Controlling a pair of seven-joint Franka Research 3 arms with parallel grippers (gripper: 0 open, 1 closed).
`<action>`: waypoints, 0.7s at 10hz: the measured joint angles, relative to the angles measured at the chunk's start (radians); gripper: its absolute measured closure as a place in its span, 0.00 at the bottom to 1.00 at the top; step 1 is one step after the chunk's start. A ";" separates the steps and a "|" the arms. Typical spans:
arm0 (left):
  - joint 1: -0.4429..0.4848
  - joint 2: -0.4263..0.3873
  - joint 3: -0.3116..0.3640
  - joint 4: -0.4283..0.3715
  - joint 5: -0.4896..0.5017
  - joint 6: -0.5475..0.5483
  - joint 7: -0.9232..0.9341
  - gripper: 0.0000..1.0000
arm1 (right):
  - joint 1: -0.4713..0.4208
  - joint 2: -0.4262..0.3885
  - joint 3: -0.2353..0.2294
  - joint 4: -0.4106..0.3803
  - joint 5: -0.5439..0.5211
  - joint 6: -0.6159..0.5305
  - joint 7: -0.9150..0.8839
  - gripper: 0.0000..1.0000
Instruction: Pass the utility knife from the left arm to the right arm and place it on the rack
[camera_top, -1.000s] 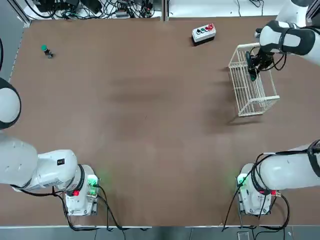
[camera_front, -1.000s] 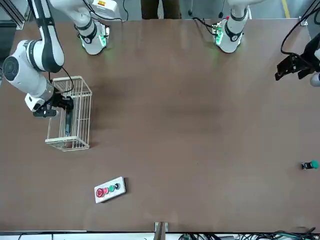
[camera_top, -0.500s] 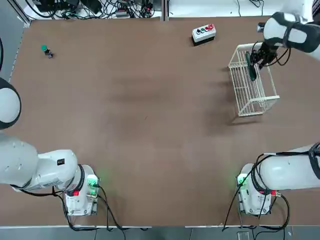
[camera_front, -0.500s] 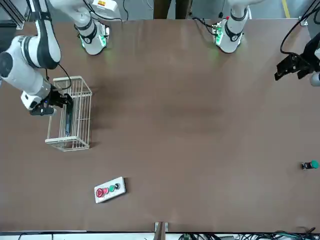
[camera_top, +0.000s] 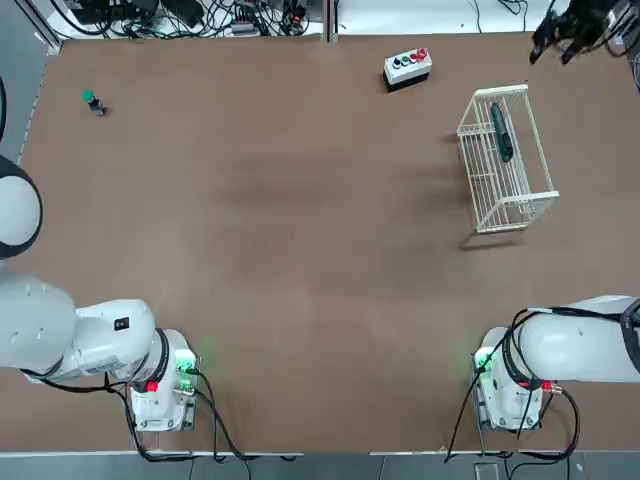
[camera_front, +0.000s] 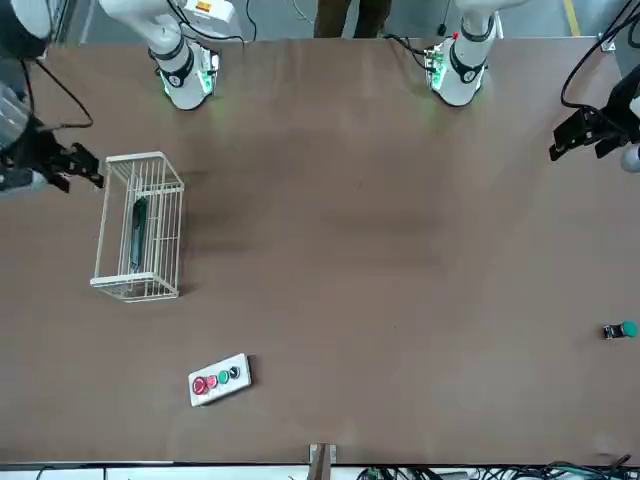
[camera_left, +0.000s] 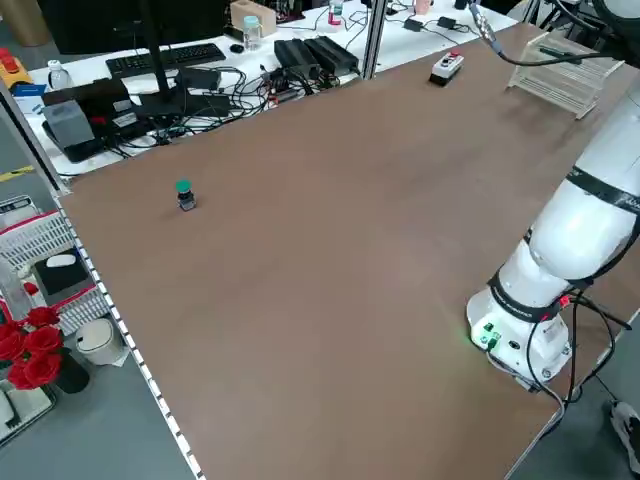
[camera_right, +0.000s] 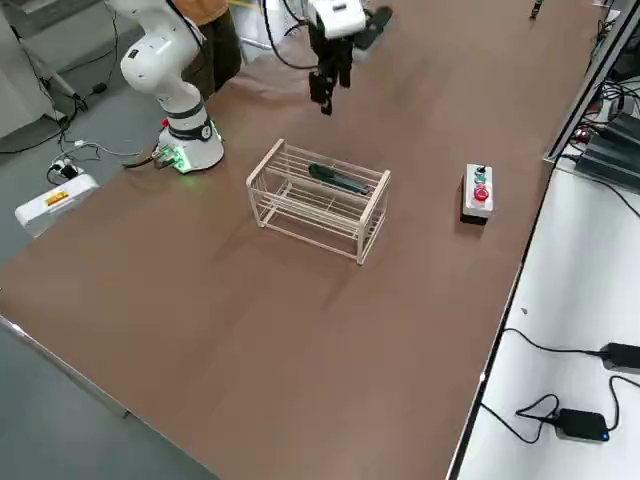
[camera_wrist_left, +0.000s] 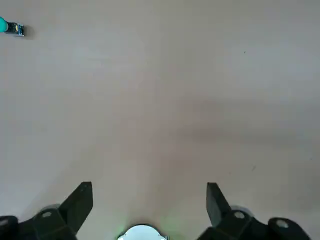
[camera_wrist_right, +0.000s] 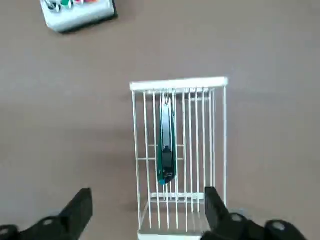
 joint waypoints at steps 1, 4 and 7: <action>0.000 0.000 0.000 0.000 0.000 0.000 0.000 0.00 | -0.003 0.007 -0.003 0.047 0.000 -0.003 0.002 0.00; -0.006 0.000 -0.002 0.000 0.008 0.000 0.000 0.00 | -0.012 0.082 -0.008 0.208 -0.002 -0.098 0.002 0.00; -0.007 -0.001 -0.021 0.000 0.023 -0.001 -0.001 0.00 | -0.023 0.134 -0.008 0.302 -0.015 -0.184 0.003 0.00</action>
